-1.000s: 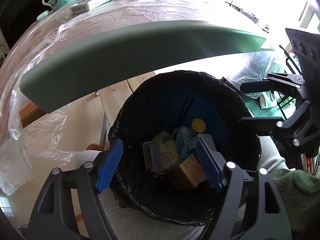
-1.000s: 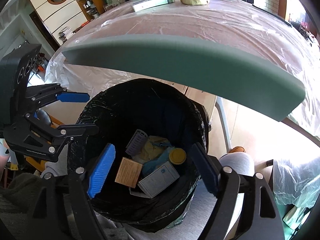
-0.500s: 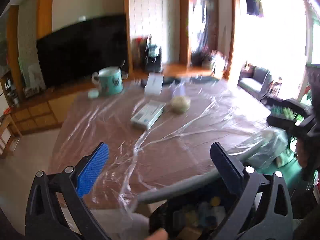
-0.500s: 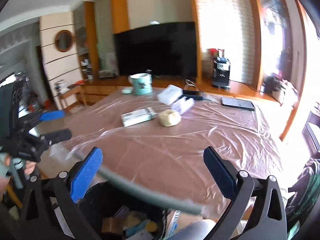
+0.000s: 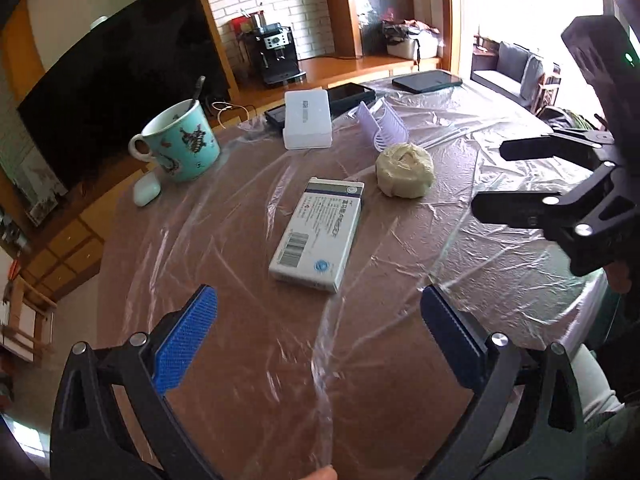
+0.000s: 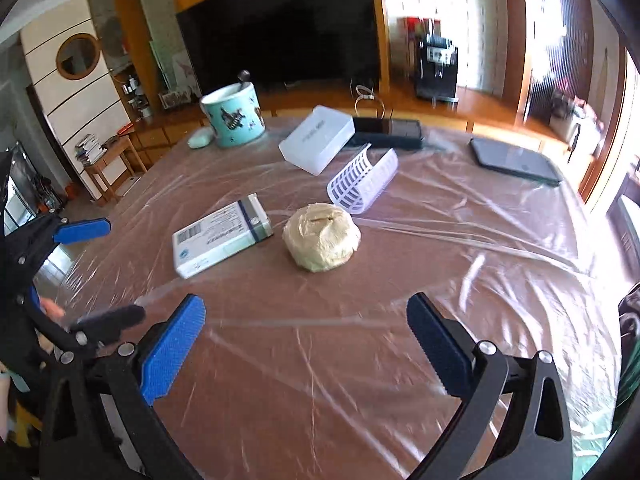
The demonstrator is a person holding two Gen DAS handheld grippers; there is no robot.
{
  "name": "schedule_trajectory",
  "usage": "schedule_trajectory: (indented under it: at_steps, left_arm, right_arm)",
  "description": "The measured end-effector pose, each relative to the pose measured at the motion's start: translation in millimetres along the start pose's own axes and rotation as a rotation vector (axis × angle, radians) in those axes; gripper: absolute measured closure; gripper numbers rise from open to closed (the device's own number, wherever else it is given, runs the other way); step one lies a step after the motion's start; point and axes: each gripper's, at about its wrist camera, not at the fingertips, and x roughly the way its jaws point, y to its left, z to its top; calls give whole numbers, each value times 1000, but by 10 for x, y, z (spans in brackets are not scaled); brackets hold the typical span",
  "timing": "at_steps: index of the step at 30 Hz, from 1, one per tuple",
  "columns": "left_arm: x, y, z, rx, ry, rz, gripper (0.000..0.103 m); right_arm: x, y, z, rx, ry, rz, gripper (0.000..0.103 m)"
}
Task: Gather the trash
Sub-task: 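Grasp the white medicine box with the left gripper while the right grasps the wrapped bun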
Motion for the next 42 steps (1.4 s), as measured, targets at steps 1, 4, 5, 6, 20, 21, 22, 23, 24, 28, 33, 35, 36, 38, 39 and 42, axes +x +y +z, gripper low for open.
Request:
schedule_trajectory:
  at_steps: [1,4,5,6,20,21,22,23,24,28,33,35,36,38,39,42]
  left_arm:
    - [48,12,28,4,8,-6,1]
    - [208,54,119,-2,22,-35,7]
    - [276,86,161,-8,32,-38,17]
    - [334,110,183,-18,46,-40,22]
    - [632,212,321,-38,96,-163,39]
    - [647,224,324,-41,98,-168,39]
    - [658,229,328,-40,98,-169,40]
    - [663,228,328,-37,98,-169,47]
    - [668,218,326,-33,102,-173,49]
    - [683,196,332,-18,103,-178,51]
    - [721,209,366,-28,103,-187,51]
    - [733,210,379,-29,104,-180,51]
    - [724,205,372,-26,103,-178,51]
    - [734,193,384,-19,102,-172,51]
    - [731,185,385,-16,101,-171,51]
    - [717,161,380,-7,98,-153,51]
  right_arm:
    - [102,0,48,4,17,-4,4]
    - [271,-22,127,18,47,-30,8]
    - [308,-36,142,23,55,-38,10]
    - [370,-52,164,33,67,-45,11]
    - [618,-30,310,21,96,-58,22]
    - [626,-29,313,22,98,-56,22]
    - [634,-24,317,21,100,-53,23]
    - [641,-16,320,17,101,-53,25]
    - [644,-13,322,13,102,-55,25]
    - [667,-12,337,10,102,-58,27]
    - [676,-18,354,16,99,-56,28]
    - [663,-15,343,9,97,-60,31]
    - [666,-7,341,6,97,-61,31]
    - [659,2,327,-1,95,-64,32]
    - [660,6,322,-5,94,-68,33]
    - [650,19,314,-22,85,-76,47]
